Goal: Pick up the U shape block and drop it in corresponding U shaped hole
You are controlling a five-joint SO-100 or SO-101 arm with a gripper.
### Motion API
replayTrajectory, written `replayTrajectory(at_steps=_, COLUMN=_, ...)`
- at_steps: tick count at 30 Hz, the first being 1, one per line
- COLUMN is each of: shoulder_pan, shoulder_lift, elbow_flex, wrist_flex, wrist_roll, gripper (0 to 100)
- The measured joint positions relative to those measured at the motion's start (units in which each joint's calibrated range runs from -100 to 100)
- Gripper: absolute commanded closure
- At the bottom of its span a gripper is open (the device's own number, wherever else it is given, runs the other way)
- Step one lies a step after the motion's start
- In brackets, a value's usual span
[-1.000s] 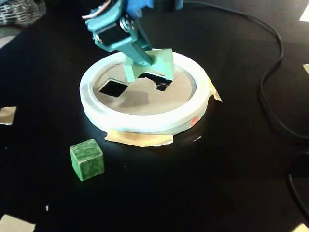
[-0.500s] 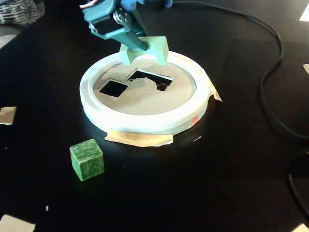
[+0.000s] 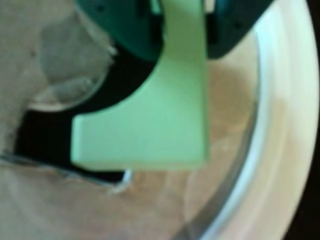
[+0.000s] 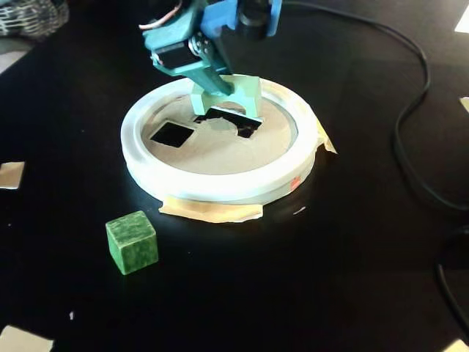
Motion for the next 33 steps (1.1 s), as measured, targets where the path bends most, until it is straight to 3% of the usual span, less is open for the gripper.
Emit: replayTrajectory(at_steps=33, shoulder_pan=4.4, shoulder_lift=0.54, elbow_flex=-0.1, wrist_flex=0.0, wrist_roll=0.0, gripper=93)
